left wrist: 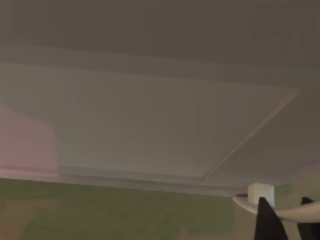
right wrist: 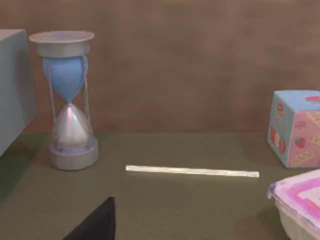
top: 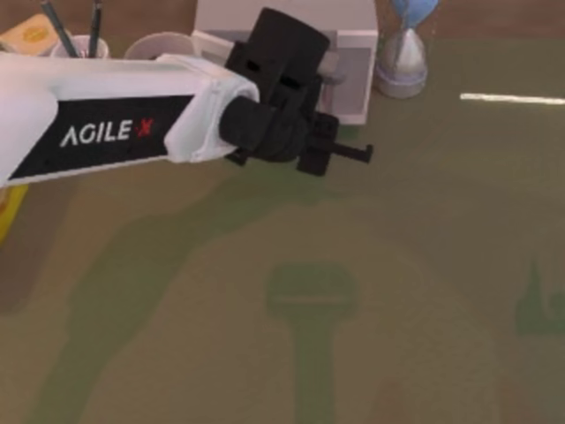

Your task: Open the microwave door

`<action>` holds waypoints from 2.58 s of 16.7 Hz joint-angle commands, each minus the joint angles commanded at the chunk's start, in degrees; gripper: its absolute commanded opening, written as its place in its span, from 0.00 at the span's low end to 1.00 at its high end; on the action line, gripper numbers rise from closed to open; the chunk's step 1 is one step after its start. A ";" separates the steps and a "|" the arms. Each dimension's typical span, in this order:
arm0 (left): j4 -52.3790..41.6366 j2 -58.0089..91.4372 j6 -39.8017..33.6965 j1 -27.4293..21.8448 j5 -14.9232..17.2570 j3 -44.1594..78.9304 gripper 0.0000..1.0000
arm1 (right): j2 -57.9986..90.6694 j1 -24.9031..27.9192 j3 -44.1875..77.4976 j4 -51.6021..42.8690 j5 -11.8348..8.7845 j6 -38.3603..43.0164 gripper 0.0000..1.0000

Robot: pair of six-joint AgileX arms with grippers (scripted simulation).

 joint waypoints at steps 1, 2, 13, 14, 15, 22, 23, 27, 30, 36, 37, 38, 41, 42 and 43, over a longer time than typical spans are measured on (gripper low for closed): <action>0.00 0.00 0.00 0.00 0.00 0.00 0.00 | 0.00 0.00 0.00 0.00 0.00 0.00 1.00; -0.04 0.12 -0.36 -0.52 0.49 0.16 0.00 | 0.00 0.00 0.00 0.00 0.00 0.00 1.00; 0.86 -1.33 2.22 0.66 1.88 -1.99 0.00 | 0.00 0.00 0.00 0.00 0.00 0.00 1.00; 0.86 -1.33 2.22 0.66 1.88 -1.99 0.00 | 0.00 0.00 0.00 0.00 0.00 0.00 1.00; 0.86 -1.33 2.22 0.66 1.88 -1.99 0.00 | 0.00 0.00 0.00 0.00 0.00 0.00 1.00; 0.86 -1.33 2.22 0.66 1.88 -1.99 0.00 | 0.00 0.00 0.00 0.00 0.00 0.00 1.00; 0.86 -1.33 2.22 0.66 1.88 -1.99 0.00 | 0.00 0.00 0.00 0.00 0.00 0.00 1.00; 0.86 -1.33 2.22 0.66 1.88 -1.99 0.00 | 0.00 0.00 0.00 0.00 0.00 0.00 1.00; 0.86 -1.33 2.22 0.66 1.88 -1.99 0.00 | 0.00 0.00 0.00 0.00 0.00 0.00 1.00; 1.17 -1.92 3.08 0.72 3.05 -2.83 0.00 | 0.00 0.00 0.00 0.00 0.00 0.00 1.00; 1.41 -2.26 3.59 0.97 3.35 -3.14 0.00 | 0.00 0.00 0.00 0.00 0.00 0.00 1.00; 1.58 -2.55 4.23 1.25 3.70 -3.61 0.00 | 0.00 0.00 0.00 0.00 0.00 0.00 1.00; 1.61 -2.66 4.58 1.42 3.90 -3.94 0.00 | 0.00 0.00 0.00 0.00 0.00 0.00 1.00; 1.61 -2.66 4.58 1.42 3.90 -3.94 0.00 | 0.00 0.00 0.00 0.00 0.00 0.00 1.00; 1.61 -2.66 4.58 1.42 3.90 -3.94 0.00 | 0.00 0.00 0.00 0.00 0.00 0.00 1.00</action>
